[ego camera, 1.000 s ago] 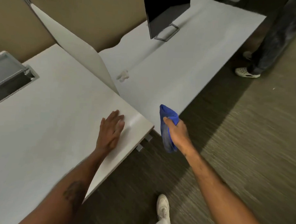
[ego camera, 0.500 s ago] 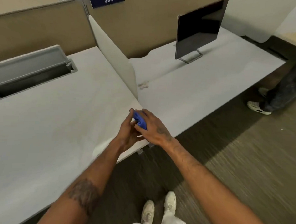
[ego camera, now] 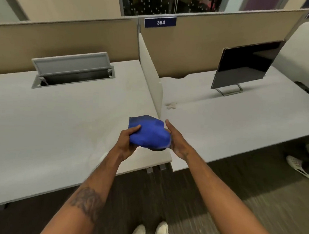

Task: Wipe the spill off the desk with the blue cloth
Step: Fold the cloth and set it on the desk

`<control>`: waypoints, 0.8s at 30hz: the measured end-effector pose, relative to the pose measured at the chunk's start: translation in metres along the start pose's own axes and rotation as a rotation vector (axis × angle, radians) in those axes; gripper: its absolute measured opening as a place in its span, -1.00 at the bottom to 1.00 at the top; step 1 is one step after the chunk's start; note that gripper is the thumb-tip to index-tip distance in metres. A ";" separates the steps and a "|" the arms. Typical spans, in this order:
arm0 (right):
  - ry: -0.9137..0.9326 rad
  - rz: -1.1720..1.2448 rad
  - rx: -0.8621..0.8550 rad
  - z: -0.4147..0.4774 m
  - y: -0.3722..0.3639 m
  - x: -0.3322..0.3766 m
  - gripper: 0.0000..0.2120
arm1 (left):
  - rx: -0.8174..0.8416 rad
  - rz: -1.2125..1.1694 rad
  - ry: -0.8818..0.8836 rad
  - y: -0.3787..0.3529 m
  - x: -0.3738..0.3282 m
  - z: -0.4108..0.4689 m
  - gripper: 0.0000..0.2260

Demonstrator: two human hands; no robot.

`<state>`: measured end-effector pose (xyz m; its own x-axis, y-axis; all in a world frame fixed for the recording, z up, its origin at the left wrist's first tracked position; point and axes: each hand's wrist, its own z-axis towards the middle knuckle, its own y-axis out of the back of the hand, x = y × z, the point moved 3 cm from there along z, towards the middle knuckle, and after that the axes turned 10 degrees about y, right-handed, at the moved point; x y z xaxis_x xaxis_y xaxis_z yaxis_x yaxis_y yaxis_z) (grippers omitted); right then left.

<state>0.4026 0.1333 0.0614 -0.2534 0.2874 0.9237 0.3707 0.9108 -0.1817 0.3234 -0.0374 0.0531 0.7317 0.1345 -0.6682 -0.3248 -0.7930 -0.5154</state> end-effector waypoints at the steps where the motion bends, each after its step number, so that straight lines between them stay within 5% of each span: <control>1: 0.005 0.063 0.046 0.001 -0.001 0.001 -0.49 | 0.004 -0.001 -0.002 -0.001 0.000 0.000 -0.73; 6: -0.007 0.163 0.157 0.008 -0.003 -0.003 -0.57 | 0.019 0.005 -0.033 -0.001 0.003 -0.001 -0.70; 9: 0.087 0.097 0.084 0.022 0.004 0.002 -0.55 | -0.026 0.061 -0.051 0.007 0.000 -0.003 -0.69; 17: 0.177 -0.058 0.050 0.055 0.004 0.020 -0.44 | -0.086 0.417 -0.080 0.021 -0.015 0.001 -0.38; 24: 0.183 -0.131 0.017 0.089 -0.017 0.022 -0.50 | -0.207 0.478 -0.104 0.040 -0.043 0.020 -0.56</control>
<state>0.3113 0.1507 0.0546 -0.1317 0.1096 0.9852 0.3298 0.9421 -0.0607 0.2671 -0.0633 0.0504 0.4639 -0.2206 -0.8580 -0.4751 -0.8794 -0.0307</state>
